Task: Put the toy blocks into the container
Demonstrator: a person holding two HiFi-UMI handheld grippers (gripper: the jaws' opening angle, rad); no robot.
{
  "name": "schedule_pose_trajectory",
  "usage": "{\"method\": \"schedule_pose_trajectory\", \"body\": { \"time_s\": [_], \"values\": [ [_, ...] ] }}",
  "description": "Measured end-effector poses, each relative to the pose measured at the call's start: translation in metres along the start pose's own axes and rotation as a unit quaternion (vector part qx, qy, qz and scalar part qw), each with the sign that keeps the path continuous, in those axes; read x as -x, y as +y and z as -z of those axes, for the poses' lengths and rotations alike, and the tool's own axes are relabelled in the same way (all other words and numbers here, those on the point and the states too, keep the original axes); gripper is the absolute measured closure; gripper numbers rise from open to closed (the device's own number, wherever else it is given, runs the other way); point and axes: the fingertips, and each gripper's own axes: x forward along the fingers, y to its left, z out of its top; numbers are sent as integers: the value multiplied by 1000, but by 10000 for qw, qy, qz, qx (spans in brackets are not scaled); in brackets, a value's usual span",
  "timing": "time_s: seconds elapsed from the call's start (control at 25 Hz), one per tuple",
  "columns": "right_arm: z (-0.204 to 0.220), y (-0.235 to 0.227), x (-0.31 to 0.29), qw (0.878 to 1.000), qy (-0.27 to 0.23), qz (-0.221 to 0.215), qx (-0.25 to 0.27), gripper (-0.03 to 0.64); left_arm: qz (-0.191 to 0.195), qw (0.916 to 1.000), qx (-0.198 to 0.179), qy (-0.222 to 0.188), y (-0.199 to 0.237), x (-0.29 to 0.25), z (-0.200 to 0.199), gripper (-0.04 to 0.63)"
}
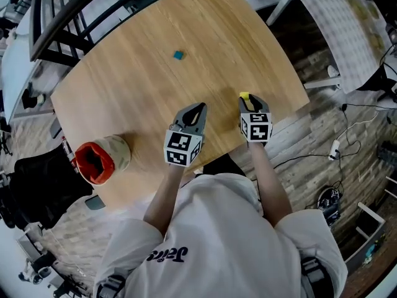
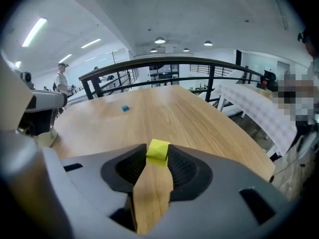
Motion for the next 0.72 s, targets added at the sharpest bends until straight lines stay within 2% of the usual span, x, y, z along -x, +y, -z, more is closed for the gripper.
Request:
{"method": "schedule_pose_trajectory", "body": {
  "time_s": [0.2,0.36,0.56,0.72],
  "values": [
    [-37,62,24,9968,-284,-659,349,476,-456,9982,144,-360,11,52,-13,589],
    [-71,125,45,9865,-550,-1348,748,476,-918,9933,258,-646,23,97,-22,588],
    [-103,214,63,9659,-838,-2083,1289,476,-1578,9815,428,-996,50,162,-26,589],
    [-118,291,73,9396,-947,-2730,1835,476,-2242,9644,620,-1257,81,218,-22,589]
  ]
}}
